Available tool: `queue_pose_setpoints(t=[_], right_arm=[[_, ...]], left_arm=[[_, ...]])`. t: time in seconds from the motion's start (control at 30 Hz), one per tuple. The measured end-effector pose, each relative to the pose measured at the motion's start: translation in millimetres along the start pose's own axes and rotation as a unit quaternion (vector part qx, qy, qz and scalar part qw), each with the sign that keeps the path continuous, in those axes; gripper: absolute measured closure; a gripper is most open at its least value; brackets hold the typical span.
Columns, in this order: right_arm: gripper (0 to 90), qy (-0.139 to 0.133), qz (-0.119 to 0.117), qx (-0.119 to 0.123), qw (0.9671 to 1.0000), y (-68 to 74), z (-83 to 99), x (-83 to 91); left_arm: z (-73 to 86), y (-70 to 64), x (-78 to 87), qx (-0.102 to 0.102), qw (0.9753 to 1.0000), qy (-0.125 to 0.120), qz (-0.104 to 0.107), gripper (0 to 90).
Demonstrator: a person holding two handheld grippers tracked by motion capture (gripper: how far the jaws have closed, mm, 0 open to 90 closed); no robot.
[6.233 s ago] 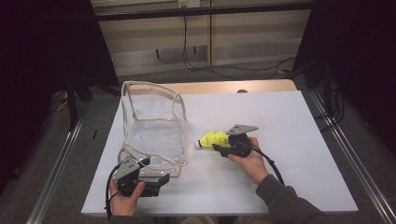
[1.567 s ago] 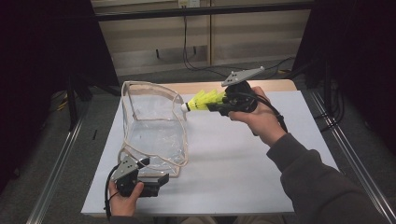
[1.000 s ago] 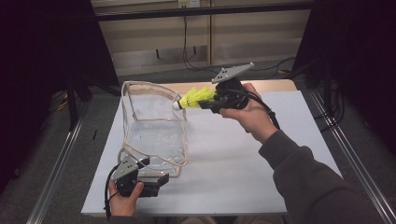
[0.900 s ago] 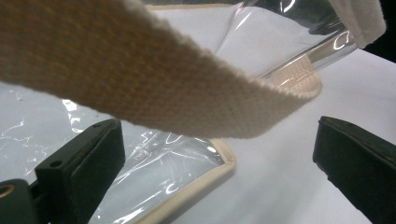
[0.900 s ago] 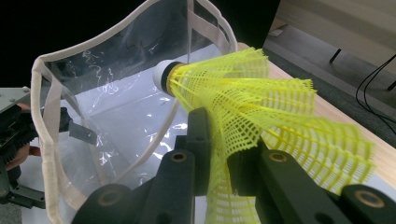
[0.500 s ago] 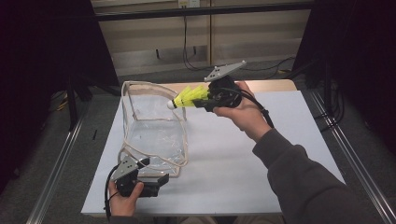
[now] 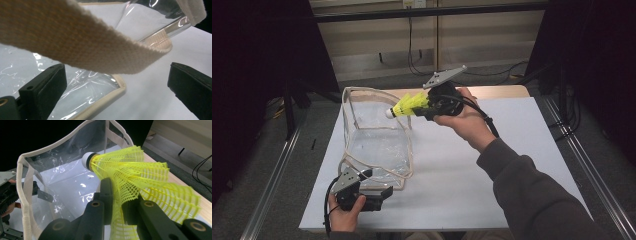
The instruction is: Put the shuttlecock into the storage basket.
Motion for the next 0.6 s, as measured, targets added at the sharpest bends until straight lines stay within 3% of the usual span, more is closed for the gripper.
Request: queue_pose_setpoints(t=[0.6], right_arm=[[80.6,0.004,-0.009,0.01,0.9999,12.3,-4.4,-11.6]], left_arm=[[0.0,0.0,0.0,0.0,1.0,0.0,0.0,2.2]])
Point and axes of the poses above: each handheld gripper's, and its own axes: x roughly backward along the jaws, z roughly out of its underside, y roughly to its left, the point moved 10 cm from there along -x, roughly forward along the jaws, and after that the axes turned 2 degrees about -x, right-handed, at the moved point
